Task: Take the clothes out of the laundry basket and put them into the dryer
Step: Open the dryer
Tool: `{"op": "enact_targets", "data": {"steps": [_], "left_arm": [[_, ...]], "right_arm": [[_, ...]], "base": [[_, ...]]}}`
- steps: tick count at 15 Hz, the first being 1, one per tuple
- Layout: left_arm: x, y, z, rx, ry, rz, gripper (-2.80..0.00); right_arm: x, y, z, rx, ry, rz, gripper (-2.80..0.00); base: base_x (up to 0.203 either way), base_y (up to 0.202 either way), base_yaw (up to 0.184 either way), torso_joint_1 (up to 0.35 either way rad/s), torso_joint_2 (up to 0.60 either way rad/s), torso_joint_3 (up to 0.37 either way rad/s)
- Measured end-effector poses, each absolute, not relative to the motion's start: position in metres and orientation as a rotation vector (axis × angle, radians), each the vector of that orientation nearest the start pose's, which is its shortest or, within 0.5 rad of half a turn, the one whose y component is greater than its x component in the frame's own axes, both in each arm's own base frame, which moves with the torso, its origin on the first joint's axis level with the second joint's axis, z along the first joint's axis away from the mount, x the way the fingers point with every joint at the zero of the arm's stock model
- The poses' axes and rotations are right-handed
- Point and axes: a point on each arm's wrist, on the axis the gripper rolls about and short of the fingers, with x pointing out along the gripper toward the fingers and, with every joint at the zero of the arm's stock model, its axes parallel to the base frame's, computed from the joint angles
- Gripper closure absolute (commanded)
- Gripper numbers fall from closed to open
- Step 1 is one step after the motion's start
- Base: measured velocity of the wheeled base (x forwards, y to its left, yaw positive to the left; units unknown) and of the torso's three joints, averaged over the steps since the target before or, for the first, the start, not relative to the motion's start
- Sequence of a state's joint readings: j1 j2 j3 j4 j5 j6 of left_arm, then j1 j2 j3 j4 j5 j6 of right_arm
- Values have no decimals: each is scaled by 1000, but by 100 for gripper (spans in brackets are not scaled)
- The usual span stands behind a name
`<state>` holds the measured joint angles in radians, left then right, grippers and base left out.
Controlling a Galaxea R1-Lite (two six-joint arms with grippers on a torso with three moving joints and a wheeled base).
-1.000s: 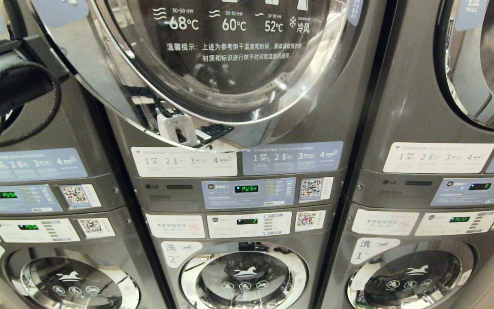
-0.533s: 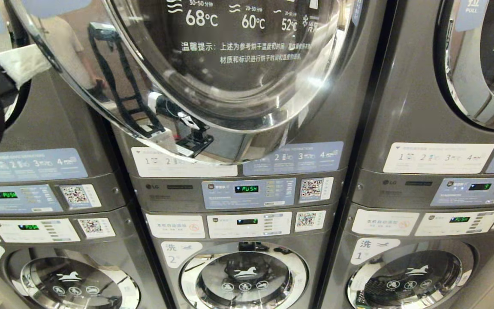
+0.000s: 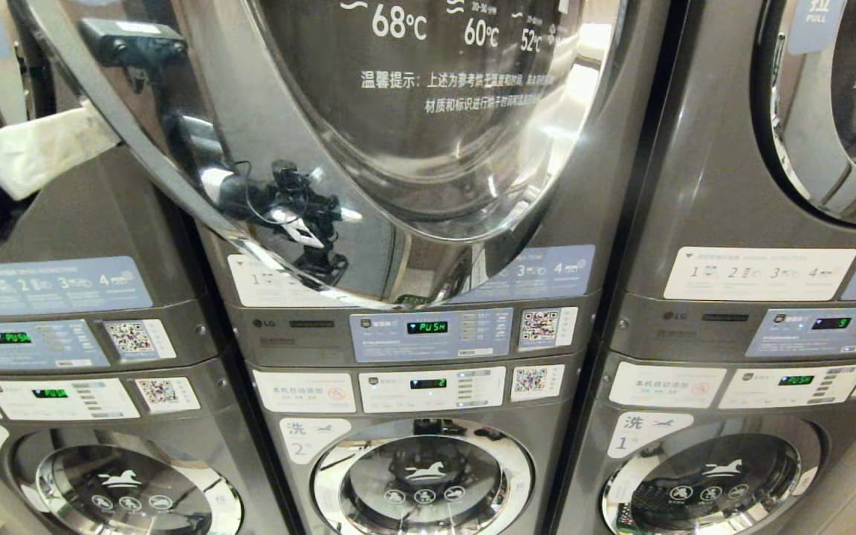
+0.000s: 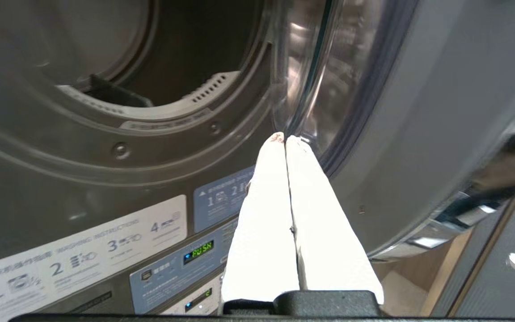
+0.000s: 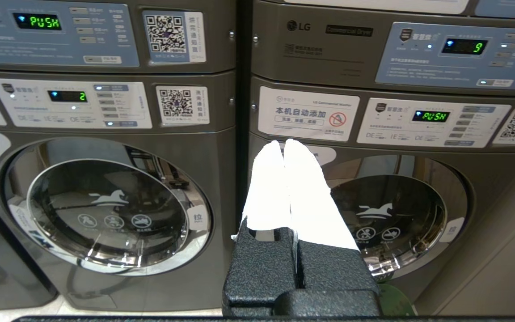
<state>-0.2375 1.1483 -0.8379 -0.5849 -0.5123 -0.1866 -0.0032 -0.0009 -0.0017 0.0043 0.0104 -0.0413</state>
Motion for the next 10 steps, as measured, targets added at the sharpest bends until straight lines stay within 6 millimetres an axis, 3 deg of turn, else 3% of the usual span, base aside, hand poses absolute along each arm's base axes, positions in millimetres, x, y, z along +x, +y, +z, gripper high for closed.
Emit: {"op": "enact_targets", "data": {"steps": [10], "left_arm": [[168, -91, 318, -51, -212, -944, 0]], "right_arm": [[-23, 0, 75, -40, 1, 6, 0]], "base": [[0, 0, 0, 0, 0, 0]]}}
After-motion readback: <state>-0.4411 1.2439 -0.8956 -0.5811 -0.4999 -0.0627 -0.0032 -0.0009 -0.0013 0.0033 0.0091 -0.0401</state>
